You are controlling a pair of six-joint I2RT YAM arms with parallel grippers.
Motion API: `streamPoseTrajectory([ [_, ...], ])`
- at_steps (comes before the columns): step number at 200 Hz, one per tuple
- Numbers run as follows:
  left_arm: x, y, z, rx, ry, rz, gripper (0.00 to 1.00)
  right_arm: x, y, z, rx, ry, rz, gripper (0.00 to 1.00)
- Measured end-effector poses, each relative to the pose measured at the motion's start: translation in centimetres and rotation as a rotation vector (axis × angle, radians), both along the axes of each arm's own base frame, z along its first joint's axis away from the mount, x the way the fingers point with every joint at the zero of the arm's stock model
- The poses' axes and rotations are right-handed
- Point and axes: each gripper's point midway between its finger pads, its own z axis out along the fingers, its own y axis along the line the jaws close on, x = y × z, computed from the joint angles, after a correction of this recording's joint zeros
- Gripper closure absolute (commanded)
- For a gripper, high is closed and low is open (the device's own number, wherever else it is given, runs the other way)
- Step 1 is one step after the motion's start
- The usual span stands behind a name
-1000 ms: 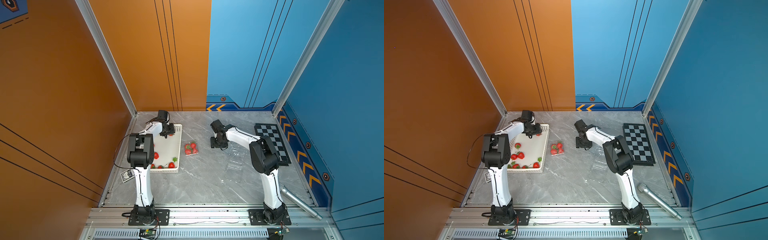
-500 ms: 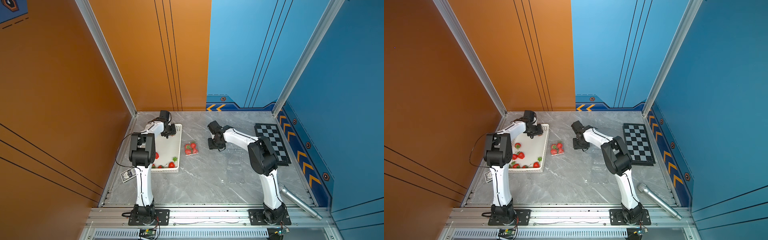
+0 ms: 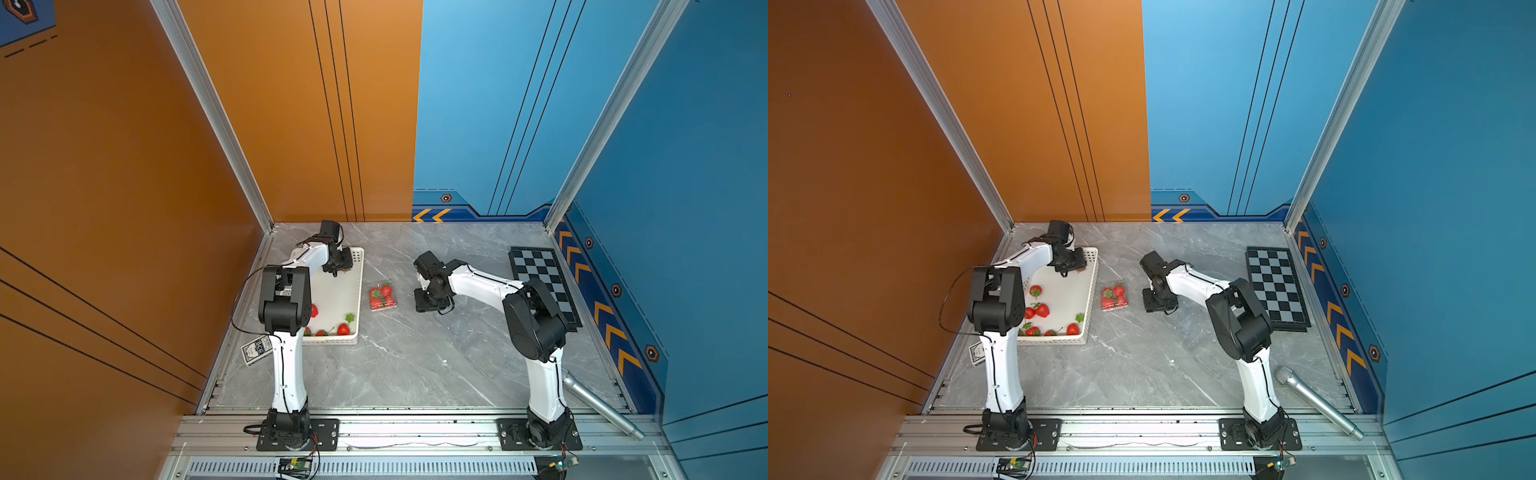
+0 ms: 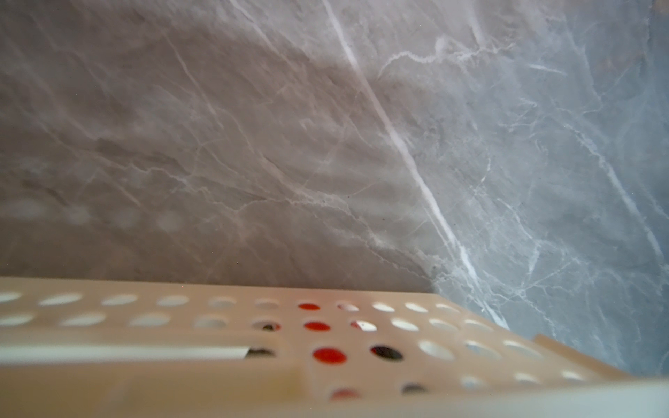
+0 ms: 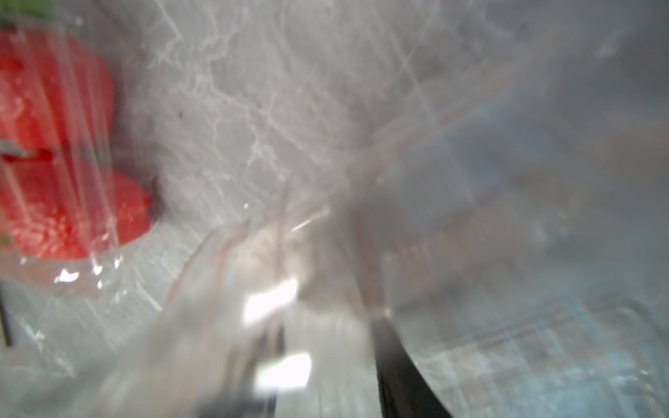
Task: Pack strawberries into containers
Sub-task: Move the packing box to the center of the board.
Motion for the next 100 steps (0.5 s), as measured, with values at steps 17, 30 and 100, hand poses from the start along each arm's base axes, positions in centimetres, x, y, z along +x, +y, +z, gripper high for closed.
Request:
streamPoseTrajectory([
  [17,-0.1,0.0,0.0,0.000,0.002,0.000,0.93,-1.2,0.1,0.2,0.023,0.020,0.040,0.53],
  [30,-0.3,0.0,0.1,-0.001,0.003,-0.001,0.94,-2.1,0.1,0.1,0.041,0.039,0.076,0.53],
  [100,-1.8,-0.3,0.1,-0.015,0.031,-0.012,0.95,-5.7,1.1,0.0,0.086,0.125,0.303,0.51],
])
